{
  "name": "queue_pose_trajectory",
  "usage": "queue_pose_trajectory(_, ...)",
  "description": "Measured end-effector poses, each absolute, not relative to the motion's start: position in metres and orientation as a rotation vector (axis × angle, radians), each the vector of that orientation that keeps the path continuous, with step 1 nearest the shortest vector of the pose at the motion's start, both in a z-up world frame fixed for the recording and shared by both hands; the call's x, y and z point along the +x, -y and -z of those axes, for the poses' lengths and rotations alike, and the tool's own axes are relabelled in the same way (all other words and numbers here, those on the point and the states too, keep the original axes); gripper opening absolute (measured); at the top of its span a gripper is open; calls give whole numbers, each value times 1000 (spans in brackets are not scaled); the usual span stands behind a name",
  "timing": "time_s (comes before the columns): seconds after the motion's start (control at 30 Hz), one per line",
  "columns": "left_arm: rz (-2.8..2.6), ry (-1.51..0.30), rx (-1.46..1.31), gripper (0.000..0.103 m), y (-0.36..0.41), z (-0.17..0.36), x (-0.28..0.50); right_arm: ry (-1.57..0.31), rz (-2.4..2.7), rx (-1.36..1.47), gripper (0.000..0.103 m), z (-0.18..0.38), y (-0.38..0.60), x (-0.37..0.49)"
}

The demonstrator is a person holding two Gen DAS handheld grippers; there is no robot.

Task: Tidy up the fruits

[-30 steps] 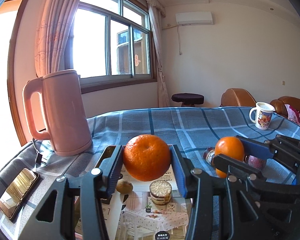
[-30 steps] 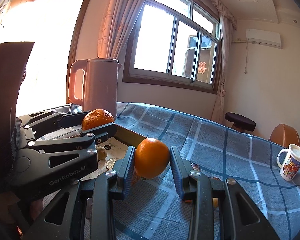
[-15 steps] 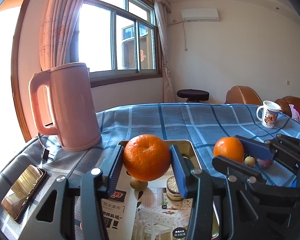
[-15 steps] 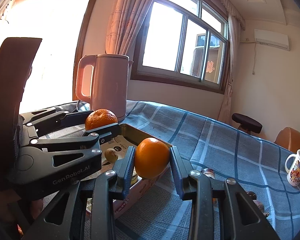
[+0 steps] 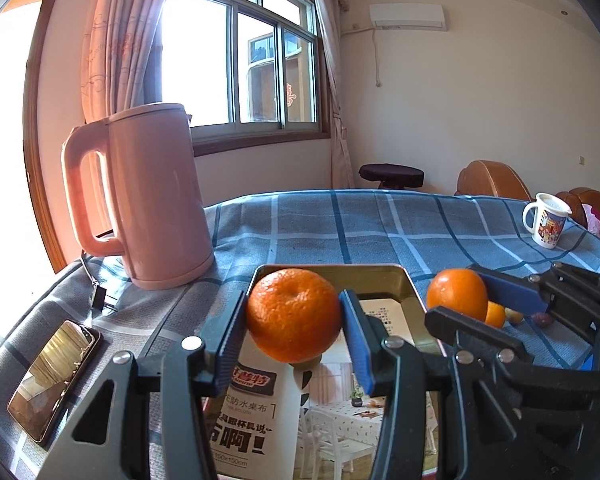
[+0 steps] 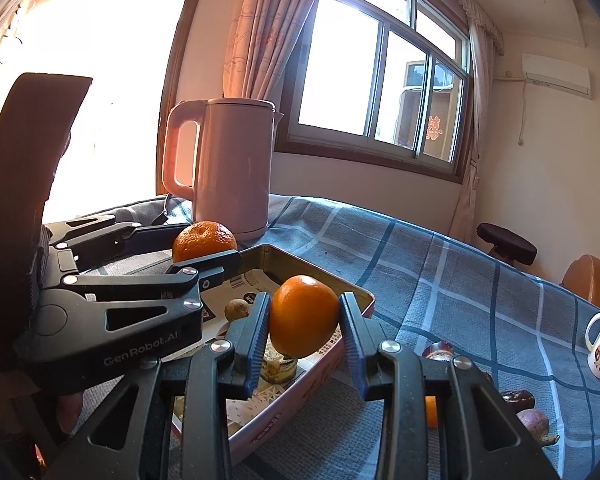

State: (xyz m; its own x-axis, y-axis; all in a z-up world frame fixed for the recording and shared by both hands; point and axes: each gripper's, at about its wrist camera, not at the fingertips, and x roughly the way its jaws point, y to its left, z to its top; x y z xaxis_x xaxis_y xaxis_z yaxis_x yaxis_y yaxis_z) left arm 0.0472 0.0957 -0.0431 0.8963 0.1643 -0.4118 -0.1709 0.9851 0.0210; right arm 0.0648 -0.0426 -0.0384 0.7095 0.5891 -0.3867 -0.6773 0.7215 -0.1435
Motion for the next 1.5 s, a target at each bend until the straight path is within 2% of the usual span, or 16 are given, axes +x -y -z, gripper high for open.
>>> queue_pose_trajectory(1.5,-152,-594,-20,51,-110,57,67,-543,-826,-419,38,65,2,84)
